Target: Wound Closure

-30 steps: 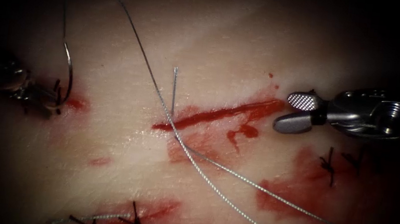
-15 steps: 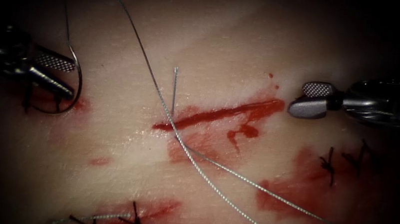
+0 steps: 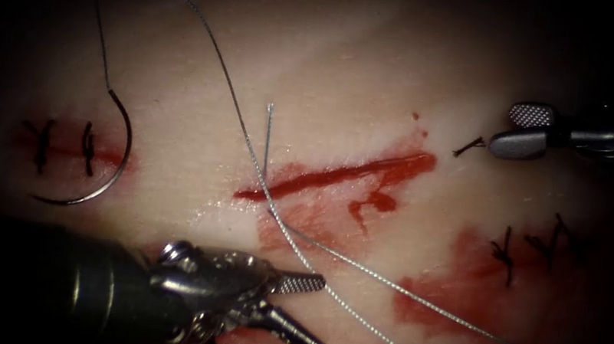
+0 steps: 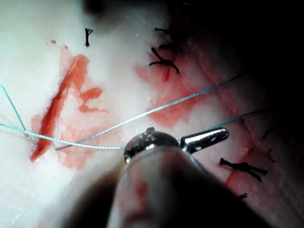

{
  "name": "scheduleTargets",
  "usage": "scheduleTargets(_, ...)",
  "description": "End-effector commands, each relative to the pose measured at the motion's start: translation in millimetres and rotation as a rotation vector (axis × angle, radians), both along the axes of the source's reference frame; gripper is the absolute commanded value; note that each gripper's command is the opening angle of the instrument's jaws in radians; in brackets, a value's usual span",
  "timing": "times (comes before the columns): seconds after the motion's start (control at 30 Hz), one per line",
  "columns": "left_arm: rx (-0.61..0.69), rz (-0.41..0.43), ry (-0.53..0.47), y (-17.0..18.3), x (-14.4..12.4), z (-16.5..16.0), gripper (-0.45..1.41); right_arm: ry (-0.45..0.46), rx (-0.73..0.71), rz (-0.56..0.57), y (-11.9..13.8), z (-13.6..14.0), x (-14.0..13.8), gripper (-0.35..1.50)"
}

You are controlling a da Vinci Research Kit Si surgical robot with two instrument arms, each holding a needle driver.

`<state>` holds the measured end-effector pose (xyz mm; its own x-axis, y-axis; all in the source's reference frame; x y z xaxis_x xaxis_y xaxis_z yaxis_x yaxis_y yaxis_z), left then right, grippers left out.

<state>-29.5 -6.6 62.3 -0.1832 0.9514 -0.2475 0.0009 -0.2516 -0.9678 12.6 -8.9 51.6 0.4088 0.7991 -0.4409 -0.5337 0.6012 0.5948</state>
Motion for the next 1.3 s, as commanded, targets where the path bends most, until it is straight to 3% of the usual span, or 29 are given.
scheduleTargets(0.03,-0.163,0.054,-0.008,-0.2,-1.3,1.1,1.01,-0.014,-0.002,0.024,0.1,0.7,0.4,1.48)
scheduleTargets(0.13,-0.537,0.235,0.042,0.2,-3.6,1.0,0.96,-0.017,0.016,0.037,0.1,0.7,0.3,1.48)
scheduleTargets(0.17,-0.537,0.235,0.042,0.2,-3.6,1.0,0.96,-0.017,0.016,0.037,0.1,0.7,0.3,1.48)
scheduleTargets(0.2,-0.688,0.281,0.016,0.2,-4.4,0.7,0.93,-0.017,0.025,0.042,0.1,0.7,0.3,1.48)
scheduleTargets(0.23,-0.688,0.281,0.016,0.2,-4.4,0.7,0.93,-0.017,0.025,0.042,0.1,0.7,0.3,1.48)
scheduleTargets(0.3,-0.920,0.348,-0.005,1.4,-7.9,-1.0,0.94,-0.012,0.037,0.039,0.1,0.7,0.0,1.48)
scheduleTargets(0.4,-1.042,0.454,0.085,2.0,-11.2,-2.8,1.01,-0.009,0.040,0.035,0.1,0.5,-0.6,1.48)
scheduleTargets(0.47,-1.059,0.496,0.118,2.0,-12.2,-3.2,0.99,-0.009,0.040,0.034,0.2,0.4,-0.8,1.48)
scheduleTargets(0.53,-1.096,0.590,0.227,1.9,-15.7,-4.1,0.84,-0.007,0.042,0.031,0.3,0.4,-1.4,1.48)
scheduleTargets(0.67,-1.185,0.638,0.235,2.4,-19.5,-3.9,0.83,-0.006,0.049,0.037,0.4,0.7,-1.9,1.48)
scheduleTargets(0.73,-1.188,0.653,0.245,2.4,-20.0,-3.5,0.79,-0.006,0.057,0.045,0.4,0.7,-1.9,1.48)
scheduleTargets(0.77,-1.199,0.743,0.299,2.7,-21.1,-2.3,0.74,-0.004,0.057,0.042,0.4,0.7,-2.3,1.48)
scheduleTargets(0.87,-1.181,0.818,0.352,3.0,-21.8,-1.1,0.39,-0.003,0.066,0.048,0.3,0.6,-2.4,1.48)
scheduleTargets(0.93,-1.181,0.828,0.365,3.2,-22.2,-0.5,0.34,-0.003,0.071,0.052,0.3,0.6,-2.4,1.48)
scheduleTargets(0.97,-1.183,0.828,0.370,3.2,-22.4,0.2,0.22,-0.003,0.079,0.060,0.3,0.6,-2.4,1.48)
scheduleTargets(1.07,-1.179,0.831,0.367,3.0,-22.7,0.8,0.17,-0.003,0.087,0.067,0.2,0.6,-2.5,1.48)
scheduleTargets(1.13,-1.149,0.854,0.322,2.5,-23.5,1.7,0.05,-0.002,0.087,0.066,0.1,0.6,-2.6,1.48)
scheduleTargets(1.3,-1.156,0.816,0.270,2.4,-24.1,2.1,0.19,-0.002,0.091,0.069,0.1,0.5,-2.7,1.48)
